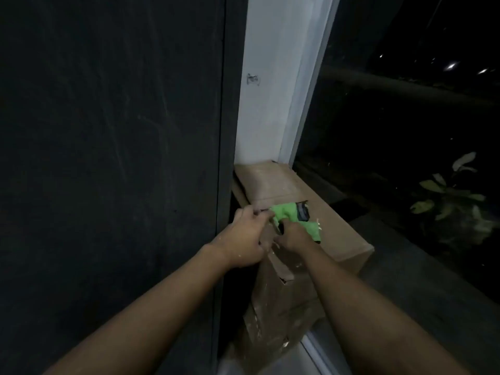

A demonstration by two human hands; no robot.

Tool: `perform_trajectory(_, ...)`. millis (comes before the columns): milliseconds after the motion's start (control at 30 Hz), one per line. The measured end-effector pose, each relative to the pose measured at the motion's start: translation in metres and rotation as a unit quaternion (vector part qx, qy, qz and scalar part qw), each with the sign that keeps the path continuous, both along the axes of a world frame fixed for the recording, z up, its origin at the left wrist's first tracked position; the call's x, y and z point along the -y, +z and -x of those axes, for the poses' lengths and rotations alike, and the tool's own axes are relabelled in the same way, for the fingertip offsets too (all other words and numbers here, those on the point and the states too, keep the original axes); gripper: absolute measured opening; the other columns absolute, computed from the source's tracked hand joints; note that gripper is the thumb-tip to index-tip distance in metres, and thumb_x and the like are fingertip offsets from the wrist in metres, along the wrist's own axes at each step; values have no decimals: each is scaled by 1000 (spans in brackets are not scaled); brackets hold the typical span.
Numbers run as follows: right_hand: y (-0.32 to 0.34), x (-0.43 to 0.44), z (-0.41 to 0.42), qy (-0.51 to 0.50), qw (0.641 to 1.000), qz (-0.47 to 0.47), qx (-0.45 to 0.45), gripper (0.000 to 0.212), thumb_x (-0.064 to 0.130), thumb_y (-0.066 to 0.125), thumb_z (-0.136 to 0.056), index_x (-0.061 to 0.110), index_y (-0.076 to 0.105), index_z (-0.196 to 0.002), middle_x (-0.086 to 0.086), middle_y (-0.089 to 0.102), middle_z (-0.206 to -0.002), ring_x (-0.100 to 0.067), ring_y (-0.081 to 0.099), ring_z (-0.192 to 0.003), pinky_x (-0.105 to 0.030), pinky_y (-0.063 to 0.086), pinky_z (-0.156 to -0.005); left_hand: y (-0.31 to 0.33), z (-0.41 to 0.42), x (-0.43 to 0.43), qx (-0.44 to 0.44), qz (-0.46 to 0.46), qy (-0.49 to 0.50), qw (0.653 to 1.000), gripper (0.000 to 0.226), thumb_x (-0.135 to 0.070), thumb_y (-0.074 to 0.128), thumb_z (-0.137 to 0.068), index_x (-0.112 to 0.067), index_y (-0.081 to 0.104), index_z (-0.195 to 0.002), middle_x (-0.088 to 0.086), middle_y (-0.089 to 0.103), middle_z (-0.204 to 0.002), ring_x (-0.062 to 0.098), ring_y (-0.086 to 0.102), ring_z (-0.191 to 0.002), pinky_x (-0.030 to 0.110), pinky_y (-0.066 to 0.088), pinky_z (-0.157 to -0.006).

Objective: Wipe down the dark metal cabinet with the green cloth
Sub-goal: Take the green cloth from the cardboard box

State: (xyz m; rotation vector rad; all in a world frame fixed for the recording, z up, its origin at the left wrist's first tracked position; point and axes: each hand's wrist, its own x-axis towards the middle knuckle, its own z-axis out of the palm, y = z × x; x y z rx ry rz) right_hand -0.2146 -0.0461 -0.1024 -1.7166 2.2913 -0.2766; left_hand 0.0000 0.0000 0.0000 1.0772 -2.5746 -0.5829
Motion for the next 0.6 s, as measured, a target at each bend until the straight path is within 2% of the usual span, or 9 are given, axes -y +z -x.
perform_trajectory(67, -4, 0, 0, -15, 1000, -4, -11, 48, 33, 63, -87, 7, 51, -125, -23, 59, -122, -39, 60, -110, -42, 52, -88, -3, -2, 0, 15, 14, -5, 1000, 63, -30, 56, -89, -24, 30, -146, 8, 29, -139, 27, 27, -130, 41, 38, -107)
perform_trajectory(200, -2, 3, 1, -71, 996, -14, -44, 43, 25, 60, -92, 6, 50, -129, -23, 50, -130, -39, 57, -114, -43, 50, -94, -7, -7, -2, 34, 24, -18, 999, 64, -28, 56, -91, -24, 28, -148, 8, 28, -141, 26, 26, -131, 42, 39, -108)
perform_trajectory(333, -2, 9, 5, -76, 994, -29, -68, 33, 15, 64, -90, -3, 59, -118, -25, 56, -125, -38, 62, -110, -39, 51, -89, -8, -12, -6, 16, 26, -18, 999, 62, -26, 56, -91, -26, 29, -147, 5, 27, -141, 22, 25, -131, 34, 36, -108)
perform_trajectory(467, 0, 12, 13, -96, 995, 19, 2, 35, 21, 61, -96, -8, 62, -114, -29, 64, -116, -40, 62, -105, -38, 49, -81, -9, -19, -9, -1, 15, -40, 999, 58, -25, 56, -93, -28, 31, -146, -2, 25, -142, 14, 21, -131, 24, 29, -106)
perform_trajectory(533, 5, 8, 19, -127, 987, 79, 64, 38, 19, 61, -95, -10, 61, -118, -32, 64, -113, -42, 62, -103, -38, 46, -79, -8, -24, -10, -12, 2, -51, 999, 56, -25, 56, -94, -30, 32, -145, -5, 23, -142, 11, 19, -132, 23, 26, -108)
perform_trajectory(600, 15, 0, 24, -160, 968, 149, 121, 31, 17, 58, -95, -7, 68, -112, -28, 68, -108, -40, 63, -100, -38, 46, -78, -7, -29, -12, -22, -12, -52, 998, 56, -26, 56, -95, -33, 33, -145, -7, 22, -144, 10, 18, -134, 26, 27, -111)
